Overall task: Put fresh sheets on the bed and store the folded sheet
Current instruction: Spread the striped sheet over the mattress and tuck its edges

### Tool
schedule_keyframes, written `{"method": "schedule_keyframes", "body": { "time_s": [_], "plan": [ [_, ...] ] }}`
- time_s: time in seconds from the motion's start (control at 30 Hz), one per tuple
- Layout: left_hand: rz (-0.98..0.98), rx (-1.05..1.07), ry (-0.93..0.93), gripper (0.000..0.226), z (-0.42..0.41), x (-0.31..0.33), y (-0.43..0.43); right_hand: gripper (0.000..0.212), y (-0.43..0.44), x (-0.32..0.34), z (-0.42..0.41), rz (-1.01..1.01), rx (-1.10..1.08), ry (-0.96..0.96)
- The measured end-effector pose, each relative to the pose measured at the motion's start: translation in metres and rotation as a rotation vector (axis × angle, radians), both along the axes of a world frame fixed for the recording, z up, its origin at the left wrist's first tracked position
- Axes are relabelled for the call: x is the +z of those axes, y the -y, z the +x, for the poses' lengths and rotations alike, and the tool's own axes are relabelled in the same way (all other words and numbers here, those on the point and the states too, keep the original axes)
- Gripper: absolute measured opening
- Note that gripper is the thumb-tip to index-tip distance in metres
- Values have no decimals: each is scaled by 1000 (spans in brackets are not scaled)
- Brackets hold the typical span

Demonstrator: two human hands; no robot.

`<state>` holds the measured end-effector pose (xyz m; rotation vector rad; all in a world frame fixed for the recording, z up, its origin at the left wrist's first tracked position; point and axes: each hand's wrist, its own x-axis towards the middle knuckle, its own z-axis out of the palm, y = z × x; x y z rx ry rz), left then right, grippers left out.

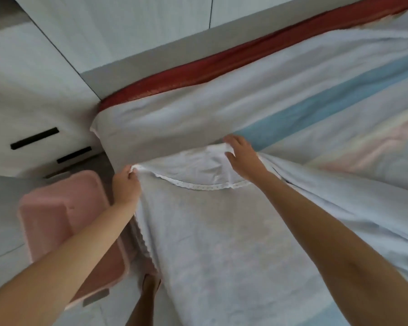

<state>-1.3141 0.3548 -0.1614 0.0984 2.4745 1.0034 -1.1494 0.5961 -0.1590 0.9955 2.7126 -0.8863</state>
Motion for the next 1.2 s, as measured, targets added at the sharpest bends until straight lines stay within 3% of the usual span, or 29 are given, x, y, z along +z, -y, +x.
{"method": "schedule_keyframes", "body": {
  "time_s": [0.1,0.2,0.27,0.47,0.63,0.73,0.83,0.9,0.97,1.07,1.2],
  "plan": [
    [-125,-107,-54,40,-32,-42,-11,41,-3,-41,-12,126,63,86],
    [-116,-188,-282,51,-71,-60,-33,36,-19,-60,-42,218,-57,-5],
    [-140,-255,-418,49,-98,-68,-54,36,-37,-65,-72,275,-102,-63],
    [-201,-275,-578,37,-163,-96,-107,40,-106,-75,-179,426,43,-129],
    [-255,-292,-566,25,-181,-98,-115,30,-137,-84,-220,529,315,144],
    [-331,-418,-659,18,-189,-103,-110,32,-146,-73,-228,311,289,274],
    [-285,-378,-697,9,-197,-98,-110,37,-155,-55,-236,206,255,431],
    [-241,-308,-697,8,-202,-95,-111,34,-158,-47,-244,210,155,329],
    [-245,-298,-719,7,-204,-99,-109,24,-155,-49,-254,211,19,105],
    [-271,-284,-771,7,-208,-111,-106,8,-149,-65,-260,185,-7,-59],
    [-273,-256,-862,12,-210,-131,-105,21,-144,-96,-257,155,-107,-167]
  ]
}}
